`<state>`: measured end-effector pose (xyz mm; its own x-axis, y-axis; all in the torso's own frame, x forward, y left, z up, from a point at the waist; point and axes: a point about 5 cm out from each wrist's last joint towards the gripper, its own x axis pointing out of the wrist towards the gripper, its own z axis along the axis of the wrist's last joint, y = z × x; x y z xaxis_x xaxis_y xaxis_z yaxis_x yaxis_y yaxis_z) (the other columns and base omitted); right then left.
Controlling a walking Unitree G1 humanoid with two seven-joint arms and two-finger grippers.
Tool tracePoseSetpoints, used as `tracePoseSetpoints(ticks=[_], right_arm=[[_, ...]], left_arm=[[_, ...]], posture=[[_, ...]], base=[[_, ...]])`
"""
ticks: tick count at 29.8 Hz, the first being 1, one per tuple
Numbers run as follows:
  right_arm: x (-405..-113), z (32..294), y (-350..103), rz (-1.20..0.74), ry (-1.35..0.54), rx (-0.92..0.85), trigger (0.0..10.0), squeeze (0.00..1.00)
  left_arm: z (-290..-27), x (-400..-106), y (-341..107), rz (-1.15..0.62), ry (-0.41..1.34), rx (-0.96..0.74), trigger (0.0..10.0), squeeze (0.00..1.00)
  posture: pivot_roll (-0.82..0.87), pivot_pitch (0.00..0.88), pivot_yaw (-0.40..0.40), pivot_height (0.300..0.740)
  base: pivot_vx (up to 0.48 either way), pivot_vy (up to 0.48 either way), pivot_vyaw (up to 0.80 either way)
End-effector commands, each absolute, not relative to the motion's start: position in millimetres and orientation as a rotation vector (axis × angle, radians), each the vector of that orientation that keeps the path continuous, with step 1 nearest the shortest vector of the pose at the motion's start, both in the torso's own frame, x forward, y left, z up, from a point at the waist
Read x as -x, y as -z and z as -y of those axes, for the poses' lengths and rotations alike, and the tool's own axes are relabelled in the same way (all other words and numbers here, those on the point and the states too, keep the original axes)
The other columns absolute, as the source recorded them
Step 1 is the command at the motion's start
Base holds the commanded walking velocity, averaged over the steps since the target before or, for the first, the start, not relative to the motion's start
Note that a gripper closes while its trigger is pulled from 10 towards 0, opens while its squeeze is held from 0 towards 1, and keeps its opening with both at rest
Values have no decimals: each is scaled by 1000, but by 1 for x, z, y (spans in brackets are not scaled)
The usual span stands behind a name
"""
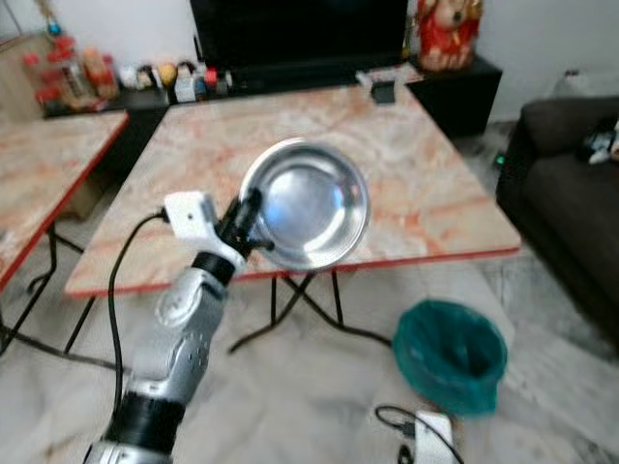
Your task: Setting the table
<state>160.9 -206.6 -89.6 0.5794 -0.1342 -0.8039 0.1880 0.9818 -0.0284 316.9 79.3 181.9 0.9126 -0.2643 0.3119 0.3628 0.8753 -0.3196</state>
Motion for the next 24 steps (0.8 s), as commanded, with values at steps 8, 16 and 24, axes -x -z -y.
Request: tracePoseSetpoints(ticks=[8,16,24], right_arm=[[-172,188,87,-904,150,-94,10000,0],[-172,186,87,-906,144,-90,10000,0],[-171,183,89,-915,138,-90,10000,0]], left_arm=[[-95,-317,-185,283,277,363,10000,0],[-99,-317,-185,275,271,367,10000,0],[-100,-312,-173,191,280,406,10000,0]], posture=[[45,0,53,740],[52,0,54,740],[59,0,64,740]], base=[[480,0,0],[461,0,0],[0,0,0]])
